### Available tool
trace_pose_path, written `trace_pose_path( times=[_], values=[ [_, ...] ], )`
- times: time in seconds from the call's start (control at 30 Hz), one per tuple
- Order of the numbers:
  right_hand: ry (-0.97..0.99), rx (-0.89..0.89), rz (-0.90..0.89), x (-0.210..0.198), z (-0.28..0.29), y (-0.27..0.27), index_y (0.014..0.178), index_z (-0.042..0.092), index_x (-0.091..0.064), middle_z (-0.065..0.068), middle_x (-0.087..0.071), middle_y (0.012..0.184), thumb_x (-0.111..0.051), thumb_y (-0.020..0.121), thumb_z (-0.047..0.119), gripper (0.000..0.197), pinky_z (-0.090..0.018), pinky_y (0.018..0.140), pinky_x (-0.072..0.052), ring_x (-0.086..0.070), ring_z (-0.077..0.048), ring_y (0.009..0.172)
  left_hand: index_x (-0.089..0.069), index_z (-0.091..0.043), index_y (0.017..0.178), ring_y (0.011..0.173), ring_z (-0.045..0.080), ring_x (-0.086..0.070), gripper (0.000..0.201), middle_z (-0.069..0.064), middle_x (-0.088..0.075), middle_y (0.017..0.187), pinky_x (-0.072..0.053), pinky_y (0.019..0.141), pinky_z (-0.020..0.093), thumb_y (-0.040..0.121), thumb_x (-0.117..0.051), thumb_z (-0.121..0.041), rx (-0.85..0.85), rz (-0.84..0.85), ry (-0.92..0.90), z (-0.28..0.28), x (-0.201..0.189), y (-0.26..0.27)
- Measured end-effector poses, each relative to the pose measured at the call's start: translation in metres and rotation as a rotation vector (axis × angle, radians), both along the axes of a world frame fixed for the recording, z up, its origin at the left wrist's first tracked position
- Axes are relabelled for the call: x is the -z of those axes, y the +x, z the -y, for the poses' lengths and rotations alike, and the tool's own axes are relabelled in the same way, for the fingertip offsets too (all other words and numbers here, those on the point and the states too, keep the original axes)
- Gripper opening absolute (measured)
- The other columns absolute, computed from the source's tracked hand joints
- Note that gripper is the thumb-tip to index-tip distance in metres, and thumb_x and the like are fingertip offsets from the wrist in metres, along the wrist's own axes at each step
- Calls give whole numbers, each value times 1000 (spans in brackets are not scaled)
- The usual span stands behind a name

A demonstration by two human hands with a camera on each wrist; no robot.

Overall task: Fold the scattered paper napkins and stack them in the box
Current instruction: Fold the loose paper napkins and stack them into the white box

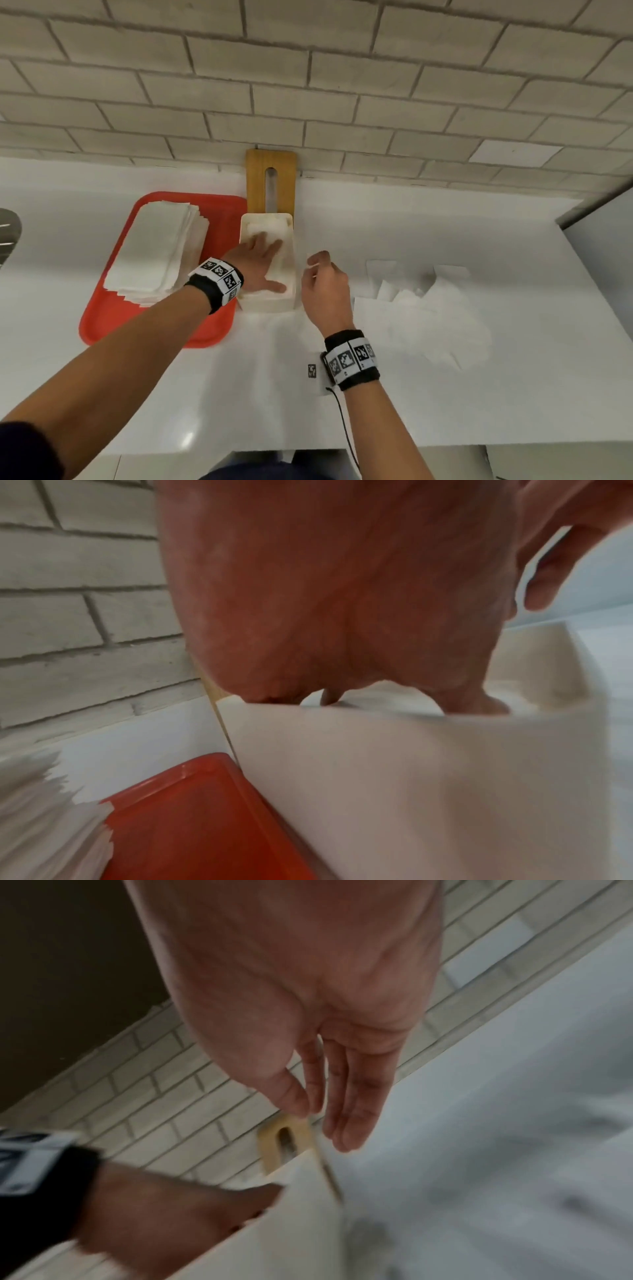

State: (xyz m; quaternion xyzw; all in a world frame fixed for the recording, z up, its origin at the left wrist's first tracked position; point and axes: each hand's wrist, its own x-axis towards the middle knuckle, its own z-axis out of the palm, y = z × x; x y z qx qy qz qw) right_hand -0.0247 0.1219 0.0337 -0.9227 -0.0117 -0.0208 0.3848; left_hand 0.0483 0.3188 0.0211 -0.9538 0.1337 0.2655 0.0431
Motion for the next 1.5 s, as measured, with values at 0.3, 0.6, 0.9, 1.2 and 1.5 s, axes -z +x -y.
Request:
trace_pose_path(
  times=[0.3, 0.6, 0.9, 1.2, 1.5],
  values=[
    [-686, -166, -273, 58, 187, -12, 141, 34, -56, 4, -65, 134, -69, 97, 50, 48, -48, 115, -35, -53, -27, 132, -29, -17, 164, 156, 36, -33, 85, 12, -25, 172, -44, 118, 49, 95, -77, -33, -181, 305, -385, 26, -33, -21],
    [381, -124, -11, -17, 160, -16, 101, 26, -75, 7, -77, 95, -70, 104, 43, 18, -35, 85, -54, -70, -15, 92, -46, -31, 153, 132, 3, -60, 99, -16, -61, 146, -51, 108, 24, 71, -98, -48, -468, -14, -1303, 149, -31, -93],
    [-374, 340, -484, 69, 193, 76, 149, 1, -41, -24, -54, 144, -63, 96, 59, 82, -54, 110, -43, -48, -45, 140, -74, -19, 116, 96, 7, -76, 15, -9, -81, 105, -59, 80, 24, 103, -71, -25, -731, 263, -1383, 129, -43, -79],
    [-185, 1, -331, 74, 186, 81, 103, 24, -58, -5, -71, 102, -65, 101, 46, 23, -39, 85, -49, -68, -34, 103, -61, -22, 130, 114, 22, -66, 32, 1, -67, 126, -56, 92, 34, 100, -69, -14, -762, 407, -989, 14, -57, -31],
    [-576, -317, -422, 74, 163, 39, 129, 31, -51, 8, -60, 125, -84, 72, 71, 77, -42, 97, -44, -49, -21, 120, -22, -5, 158, 104, 35, -66, 66, 27, -61, 131, -52, 82, 38, 106, -61, -13, -667, 146, -584, 6, -28, 19]
  ],
)
